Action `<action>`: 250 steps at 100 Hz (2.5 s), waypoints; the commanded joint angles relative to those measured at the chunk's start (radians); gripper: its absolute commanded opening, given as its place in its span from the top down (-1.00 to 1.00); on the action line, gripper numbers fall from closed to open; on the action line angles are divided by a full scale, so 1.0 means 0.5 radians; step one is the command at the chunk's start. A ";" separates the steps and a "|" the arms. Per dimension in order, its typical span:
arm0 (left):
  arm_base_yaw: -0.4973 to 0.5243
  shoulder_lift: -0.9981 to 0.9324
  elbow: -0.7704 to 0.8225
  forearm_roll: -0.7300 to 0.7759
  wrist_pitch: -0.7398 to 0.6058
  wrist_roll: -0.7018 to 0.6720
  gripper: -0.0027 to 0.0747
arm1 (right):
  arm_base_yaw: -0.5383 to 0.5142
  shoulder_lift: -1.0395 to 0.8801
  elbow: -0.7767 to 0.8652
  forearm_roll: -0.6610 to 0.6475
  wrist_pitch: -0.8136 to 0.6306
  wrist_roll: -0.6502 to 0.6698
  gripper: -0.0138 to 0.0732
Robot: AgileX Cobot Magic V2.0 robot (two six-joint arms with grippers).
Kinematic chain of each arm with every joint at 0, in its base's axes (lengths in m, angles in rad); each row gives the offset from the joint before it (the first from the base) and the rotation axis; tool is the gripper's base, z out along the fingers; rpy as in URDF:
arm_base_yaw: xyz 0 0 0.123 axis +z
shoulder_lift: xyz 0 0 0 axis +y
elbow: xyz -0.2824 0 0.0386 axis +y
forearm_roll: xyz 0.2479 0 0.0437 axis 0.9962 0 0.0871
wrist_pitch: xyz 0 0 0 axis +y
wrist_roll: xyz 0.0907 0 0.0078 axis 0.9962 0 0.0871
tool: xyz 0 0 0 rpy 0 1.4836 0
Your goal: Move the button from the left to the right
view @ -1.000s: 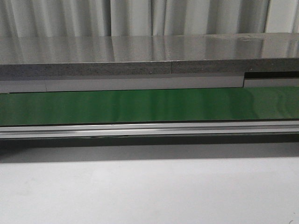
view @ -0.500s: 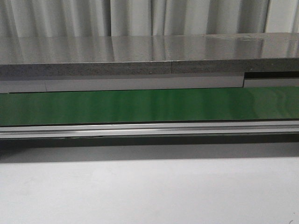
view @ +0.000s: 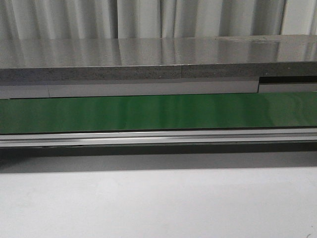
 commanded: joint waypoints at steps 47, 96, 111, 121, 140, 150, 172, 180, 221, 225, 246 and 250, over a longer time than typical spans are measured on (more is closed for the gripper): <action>-0.014 0.010 -0.055 -0.025 -0.164 0.005 0.98 | 0.235 -0.266 0.461 -0.295 -0.551 0.345 0.84; -0.014 0.010 -0.055 -0.025 -0.164 0.005 0.98 | 0.235 -0.350 0.801 -0.328 -0.894 0.489 0.84; -0.014 0.010 -0.055 -0.025 -0.164 0.005 0.98 | 0.235 -0.350 0.801 -0.328 -0.896 0.489 0.84; -0.014 0.010 -0.055 -0.025 -0.164 0.005 0.98 | 0.235 -0.350 0.801 -0.328 -0.896 0.489 0.84; -0.014 0.010 -0.055 -0.025 -0.164 0.005 0.99 | 0.235 -0.350 0.801 -0.328 -0.896 0.489 0.84; -0.014 0.010 -0.055 -0.025 -0.164 0.005 0.99 | 0.235 -0.350 0.801 -0.328 -0.896 0.489 0.84; -0.014 0.010 -0.055 -0.025 -0.164 0.005 0.99 | 0.235 -0.350 0.801 -0.328 -0.896 0.489 0.84; -0.014 0.010 -0.055 -0.025 -0.164 0.005 0.99 | 0.235 -0.350 0.801 -0.328 -0.896 0.489 0.84; -0.014 -0.022 -0.048 0.171 -0.211 0.005 0.99 | 0.235 -0.350 0.801 -0.328 -0.896 0.489 0.84; -0.014 -0.054 -0.038 0.207 -0.211 0.005 0.99 | 0.235 -0.350 0.801 -0.328 -0.896 0.489 0.84; -0.014 -0.306 0.172 0.270 -0.366 -0.042 0.99 | 0.235 -0.350 0.801 -0.328 -0.896 0.489 0.84; -0.014 -0.366 0.236 0.317 -0.404 -0.147 0.98 | 0.235 -0.350 0.801 -0.328 -0.896 0.489 0.84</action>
